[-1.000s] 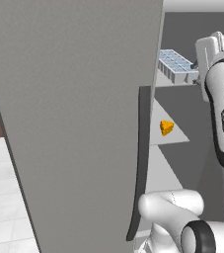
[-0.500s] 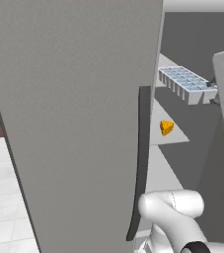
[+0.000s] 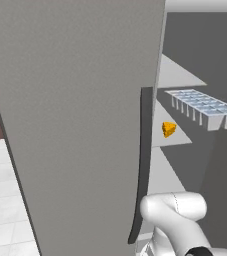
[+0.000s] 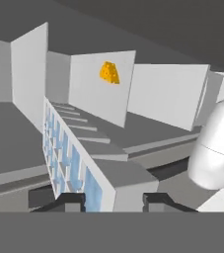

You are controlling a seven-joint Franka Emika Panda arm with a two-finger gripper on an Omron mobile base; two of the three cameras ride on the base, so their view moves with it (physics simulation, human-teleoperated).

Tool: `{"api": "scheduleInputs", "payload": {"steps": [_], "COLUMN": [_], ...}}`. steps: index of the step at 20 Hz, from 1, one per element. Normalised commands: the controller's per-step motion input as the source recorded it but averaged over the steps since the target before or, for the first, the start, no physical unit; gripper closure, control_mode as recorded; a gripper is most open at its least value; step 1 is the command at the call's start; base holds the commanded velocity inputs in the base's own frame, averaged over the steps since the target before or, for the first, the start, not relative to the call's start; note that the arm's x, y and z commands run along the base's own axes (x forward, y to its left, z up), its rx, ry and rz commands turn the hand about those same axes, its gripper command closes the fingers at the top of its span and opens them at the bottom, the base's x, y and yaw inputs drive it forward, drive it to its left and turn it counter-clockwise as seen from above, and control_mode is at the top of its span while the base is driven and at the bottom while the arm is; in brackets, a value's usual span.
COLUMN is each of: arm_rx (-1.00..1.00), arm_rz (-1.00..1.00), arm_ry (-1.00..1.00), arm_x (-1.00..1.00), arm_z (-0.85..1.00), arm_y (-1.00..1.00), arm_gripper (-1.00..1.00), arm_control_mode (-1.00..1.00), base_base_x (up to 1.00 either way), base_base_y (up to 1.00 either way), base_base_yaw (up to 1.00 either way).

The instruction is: Open the freezer door, pick up the ice cube tray from the freezer, and place it on the dining counter.

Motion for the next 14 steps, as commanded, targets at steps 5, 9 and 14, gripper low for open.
{"api": "scheduleInputs", "payload": {"steps": [5, 9, 14], "arm_rx": [0.0, 0.0, 0.0], "arm_rz": [0.03, 0.0, 0.0], "arm_ry": [0.08, 0.0, 0.0], "arm_x": [-0.5, 0.0, 0.0], "arm_z": [0.0, 0.0, 0.0], "arm_y": [0.0, 0.0, 0.0], "arm_gripper": [1.0, 1.0, 1.0], "arm_control_mode": [-1.0, 1.0, 1.0], "base_base_x": [0.0, -0.42, -0.71], "base_base_y": [0.0, 0.24, 0.66], "base_base_yaw": [0.0, 0.12, 0.47]}}
